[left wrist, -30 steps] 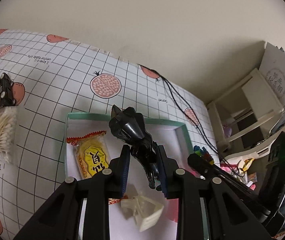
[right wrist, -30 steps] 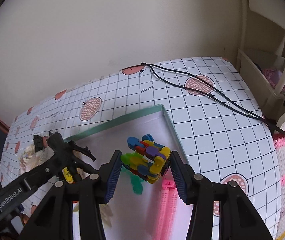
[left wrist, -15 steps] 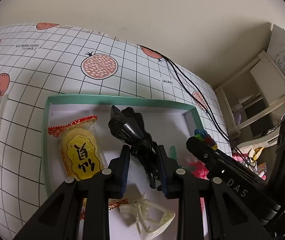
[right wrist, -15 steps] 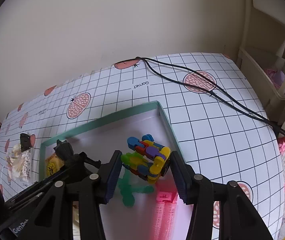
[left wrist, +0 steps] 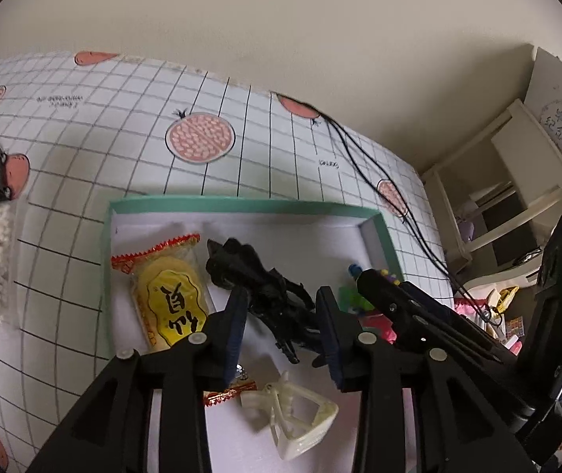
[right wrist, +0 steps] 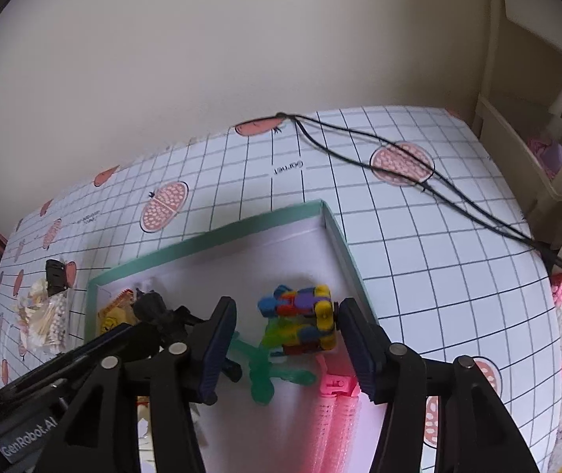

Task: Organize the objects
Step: 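Carry the hair tie and block toy into the mint-green tray and release both, then move both tools back to the cotton swab bag and rainbow hair ring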

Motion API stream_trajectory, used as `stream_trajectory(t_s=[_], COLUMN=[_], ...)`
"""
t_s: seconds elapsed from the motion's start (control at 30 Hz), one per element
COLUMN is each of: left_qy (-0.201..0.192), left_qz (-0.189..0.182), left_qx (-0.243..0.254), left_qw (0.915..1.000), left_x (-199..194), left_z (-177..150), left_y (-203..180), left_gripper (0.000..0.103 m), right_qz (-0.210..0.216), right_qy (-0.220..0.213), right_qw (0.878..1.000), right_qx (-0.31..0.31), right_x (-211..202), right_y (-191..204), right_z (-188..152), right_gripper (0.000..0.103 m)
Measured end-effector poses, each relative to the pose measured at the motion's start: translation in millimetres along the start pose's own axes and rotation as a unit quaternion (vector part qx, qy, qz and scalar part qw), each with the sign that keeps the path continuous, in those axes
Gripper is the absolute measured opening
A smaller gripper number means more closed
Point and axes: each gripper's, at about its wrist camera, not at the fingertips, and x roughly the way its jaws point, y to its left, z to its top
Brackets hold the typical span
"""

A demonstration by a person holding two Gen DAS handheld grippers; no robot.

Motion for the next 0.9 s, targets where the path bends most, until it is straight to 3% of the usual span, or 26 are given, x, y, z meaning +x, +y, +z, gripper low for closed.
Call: stream_trajectory(t_s=[0.13, 0.43, 0.6, 0.77, 0.83, 0.9], left_qy=[-0.021, -0.057, -0.058, -0.061, -0.068, -0.077], left_qz=[0.017, 0.097, 0.133, 0.147, 0.155, 0.158], left_qx=[0.01, 0.006, -0.013, -0.026, -0.026, -0.026], left_qw=[0.9996, 0.9937, 0.9893, 0.987, 0.9852, 0.984], left_x=[-15.6, -32.6, -34.4, -38.9, -41.4, -45.7], left_z=[4.4, 13.5, 14.6, 14.9, 15.6, 16.1], left_y=[-1.7, 16.3, 37.2, 51.7, 54.0, 57.2], left_gripper=[0.037, 0.042, 0.058, 0.068, 0.074, 0.091], right_qz=[0.003, 0.001, 0.002, 0.006, 0.005, 0.006], right_qy=[-0.012, -0.006, -0.005, -0.001, -0.002, -0.004], right_qw=[1.0, 1.0, 1.0, 0.999, 0.999, 0.999], right_qx=[-0.001, -0.017, -0.027, -0.033, -0.035, -0.036], right_x=[-13.1, -15.0, -12.8, -9.0, -8.3, -7.7], right_y=[0.6, 8.3, 14.9, 20.9, 23.2, 25.3], right_z=[3.9, 0.5, -1.5, -2.7, -3.4, -3.4], right_gripper=[0.058, 0.061, 0.073, 0.077, 0.085, 0.096])
